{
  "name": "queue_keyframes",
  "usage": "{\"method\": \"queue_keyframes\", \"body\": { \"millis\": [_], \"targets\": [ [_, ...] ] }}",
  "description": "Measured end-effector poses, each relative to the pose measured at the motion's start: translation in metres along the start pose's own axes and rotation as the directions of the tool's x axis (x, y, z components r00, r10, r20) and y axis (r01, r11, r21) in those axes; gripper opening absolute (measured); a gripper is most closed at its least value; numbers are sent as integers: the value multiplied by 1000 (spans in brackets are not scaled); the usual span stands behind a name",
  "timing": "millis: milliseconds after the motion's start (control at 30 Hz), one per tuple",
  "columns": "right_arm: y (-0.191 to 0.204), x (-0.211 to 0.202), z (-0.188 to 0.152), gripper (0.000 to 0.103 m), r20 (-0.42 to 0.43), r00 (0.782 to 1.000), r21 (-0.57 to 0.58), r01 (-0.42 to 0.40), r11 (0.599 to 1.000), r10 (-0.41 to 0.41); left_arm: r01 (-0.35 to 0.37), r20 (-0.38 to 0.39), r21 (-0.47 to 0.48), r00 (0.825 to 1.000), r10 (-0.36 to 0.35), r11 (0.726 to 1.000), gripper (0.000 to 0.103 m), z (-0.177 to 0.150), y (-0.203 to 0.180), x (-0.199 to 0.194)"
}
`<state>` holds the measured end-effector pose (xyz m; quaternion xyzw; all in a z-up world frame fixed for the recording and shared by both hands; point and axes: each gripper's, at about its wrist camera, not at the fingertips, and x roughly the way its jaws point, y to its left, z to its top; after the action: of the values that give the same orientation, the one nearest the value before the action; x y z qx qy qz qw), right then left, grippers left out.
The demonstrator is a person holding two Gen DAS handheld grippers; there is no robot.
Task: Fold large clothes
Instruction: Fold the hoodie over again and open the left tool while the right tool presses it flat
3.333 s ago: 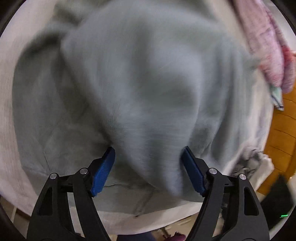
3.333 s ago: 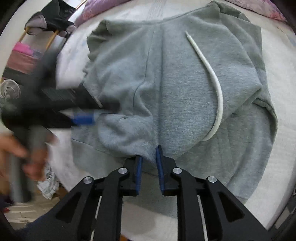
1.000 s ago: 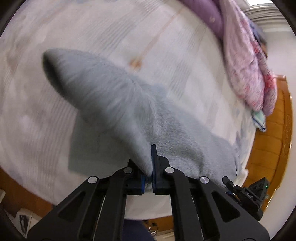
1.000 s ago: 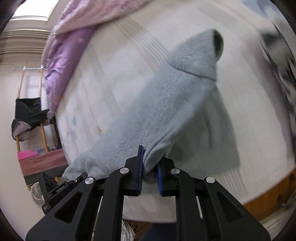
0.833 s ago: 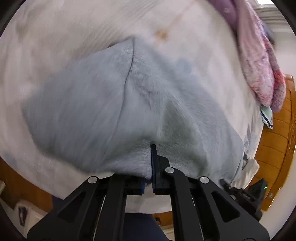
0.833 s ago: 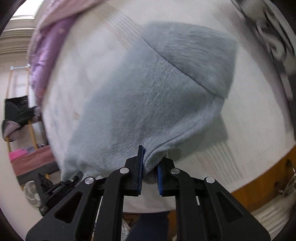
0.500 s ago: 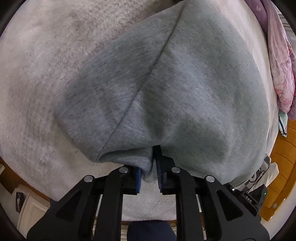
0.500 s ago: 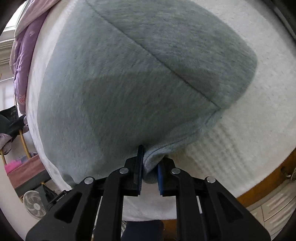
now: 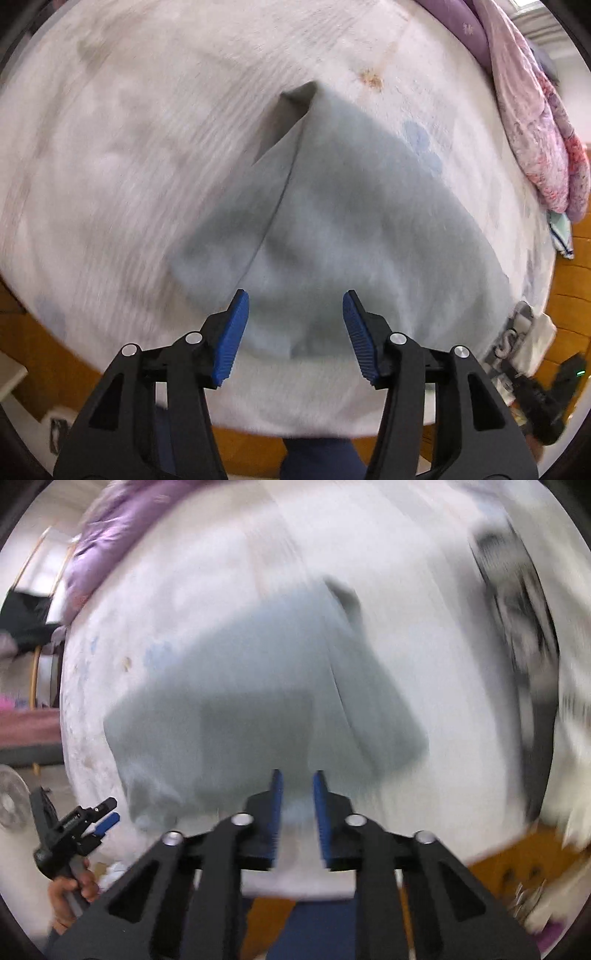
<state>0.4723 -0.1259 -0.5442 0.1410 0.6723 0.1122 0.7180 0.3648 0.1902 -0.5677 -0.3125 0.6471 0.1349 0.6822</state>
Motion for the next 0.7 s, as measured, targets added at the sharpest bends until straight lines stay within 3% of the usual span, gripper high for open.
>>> {"method": "queue_keyframes", "body": {
  "millis": [100, 200, 267, 367, 500, 600, 700],
  "targets": [
    [4, 29, 29, 3, 33, 996, -124, 90, 988, -87, -55, 21, 46, 998, 54, 997, 54, 17, -8, 31],
    [-17, 76, 46, 0, -29, 983, -157, 177, 972, -184, -84, -5, 40, 996, 84, 996, 61, 33, -5, 62],
    [-40, 102, 51, 0, -62, 955, -164, 275, 947, -289, -102, -11, 33, 995, 102, 994, 63, 37, -7, 68],
    [-68, 103, 60, 0, -116, 980, -59, 158, 986, -164, -99, -2, 7, 995, 99, 995, 63, 34, -6, 66],
    [-49, 70, 62, 1, -73, 978, -115, 186, 976, -195, -37, 9, -42, 999, 38, 998, 63, 29, 6, 52],
    [-11, 44, 57, 1, -32, 988, -173, 146, 974, -154, 45, 29, -111, 999, -42, 993, 65, 24, 30, 32],
    [49, 43, 47, 1, -56, 997, -251, 31, 968, -47, 93, 56, -153, 995, -86, 984, 71, 20, 50, 15]
  ]
}}
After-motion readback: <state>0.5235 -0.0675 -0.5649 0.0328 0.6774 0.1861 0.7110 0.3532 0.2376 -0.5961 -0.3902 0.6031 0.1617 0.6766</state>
